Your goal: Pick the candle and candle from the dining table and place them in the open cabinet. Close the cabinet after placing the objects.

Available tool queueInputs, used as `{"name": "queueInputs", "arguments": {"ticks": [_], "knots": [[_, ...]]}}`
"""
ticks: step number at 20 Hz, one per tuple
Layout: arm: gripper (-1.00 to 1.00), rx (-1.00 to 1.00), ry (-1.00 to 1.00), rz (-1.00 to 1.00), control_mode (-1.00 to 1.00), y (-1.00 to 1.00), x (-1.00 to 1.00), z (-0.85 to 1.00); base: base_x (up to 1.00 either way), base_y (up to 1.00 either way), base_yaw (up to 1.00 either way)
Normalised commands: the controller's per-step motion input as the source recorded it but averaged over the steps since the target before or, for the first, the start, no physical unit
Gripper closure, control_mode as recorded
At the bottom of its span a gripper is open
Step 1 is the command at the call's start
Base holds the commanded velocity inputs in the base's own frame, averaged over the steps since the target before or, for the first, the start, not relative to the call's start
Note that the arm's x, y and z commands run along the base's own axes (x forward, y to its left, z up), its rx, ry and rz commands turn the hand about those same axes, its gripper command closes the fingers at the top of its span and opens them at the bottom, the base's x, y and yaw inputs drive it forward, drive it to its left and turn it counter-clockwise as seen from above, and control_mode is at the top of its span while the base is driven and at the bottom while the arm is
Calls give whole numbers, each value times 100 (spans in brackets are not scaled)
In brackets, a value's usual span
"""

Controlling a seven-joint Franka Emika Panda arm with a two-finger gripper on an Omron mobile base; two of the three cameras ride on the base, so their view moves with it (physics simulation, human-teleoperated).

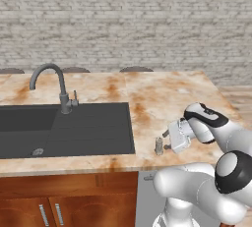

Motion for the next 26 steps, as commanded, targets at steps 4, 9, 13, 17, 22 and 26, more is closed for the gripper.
{"name": "queueInputs", "arguments": {"ticks": [4,9,13,17,22,26], "knots": [[-100,0,0,0,-100,1,3,-1,0,0,0],[-100,0,3,0,-100,3,1,-8,0,0,0],[-100,0,5,0,-100,8,2,-11,0,0,0],[-100,0,4,0,-100,10,8,-13,0,0,0],[-100,0,1,0,-100,6,7,-10,0,0,0],[-100,0,0,0,-100,4,3,-4,0,0,0]]}}
